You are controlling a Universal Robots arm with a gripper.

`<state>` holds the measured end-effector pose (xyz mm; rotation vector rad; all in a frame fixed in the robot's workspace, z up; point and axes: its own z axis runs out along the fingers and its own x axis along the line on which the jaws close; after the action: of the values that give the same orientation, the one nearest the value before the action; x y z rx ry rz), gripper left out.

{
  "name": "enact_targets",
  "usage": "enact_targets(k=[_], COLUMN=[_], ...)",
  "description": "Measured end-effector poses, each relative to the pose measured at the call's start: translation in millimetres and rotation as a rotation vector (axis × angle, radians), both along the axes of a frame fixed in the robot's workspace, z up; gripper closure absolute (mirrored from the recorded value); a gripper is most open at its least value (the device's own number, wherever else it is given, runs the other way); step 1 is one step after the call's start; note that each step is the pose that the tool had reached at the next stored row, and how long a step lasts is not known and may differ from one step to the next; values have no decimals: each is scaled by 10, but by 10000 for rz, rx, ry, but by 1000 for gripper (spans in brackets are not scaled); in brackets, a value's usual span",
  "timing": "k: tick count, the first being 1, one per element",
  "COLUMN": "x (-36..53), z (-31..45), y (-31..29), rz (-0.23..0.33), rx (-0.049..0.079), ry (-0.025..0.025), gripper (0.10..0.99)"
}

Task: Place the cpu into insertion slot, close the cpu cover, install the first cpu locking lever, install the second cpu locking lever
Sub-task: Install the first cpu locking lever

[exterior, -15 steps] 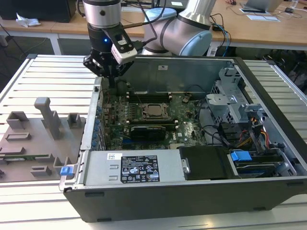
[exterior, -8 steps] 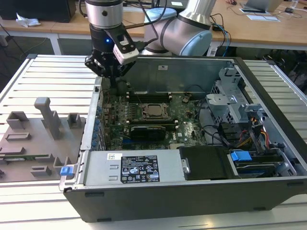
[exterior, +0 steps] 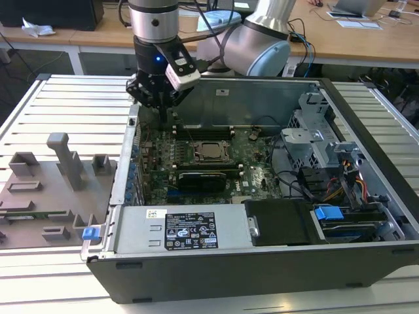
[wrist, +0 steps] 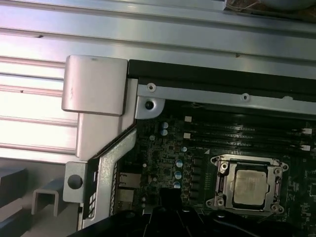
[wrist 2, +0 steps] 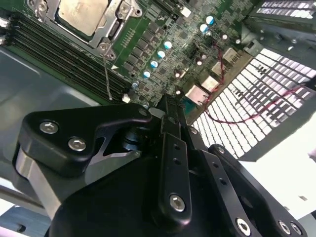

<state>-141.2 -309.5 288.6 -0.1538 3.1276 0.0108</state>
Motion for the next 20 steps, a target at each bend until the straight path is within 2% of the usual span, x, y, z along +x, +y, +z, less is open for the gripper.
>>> enact_targets(k=[5, 15, 20], x=[81, 123, 182], z=[-75, -192, -238], y=[35, 58, 141], rz=[-1, 1, 0], rx=[0, -1, 1], ry=[14, 16, 17], gripper=[980, 980, 980])
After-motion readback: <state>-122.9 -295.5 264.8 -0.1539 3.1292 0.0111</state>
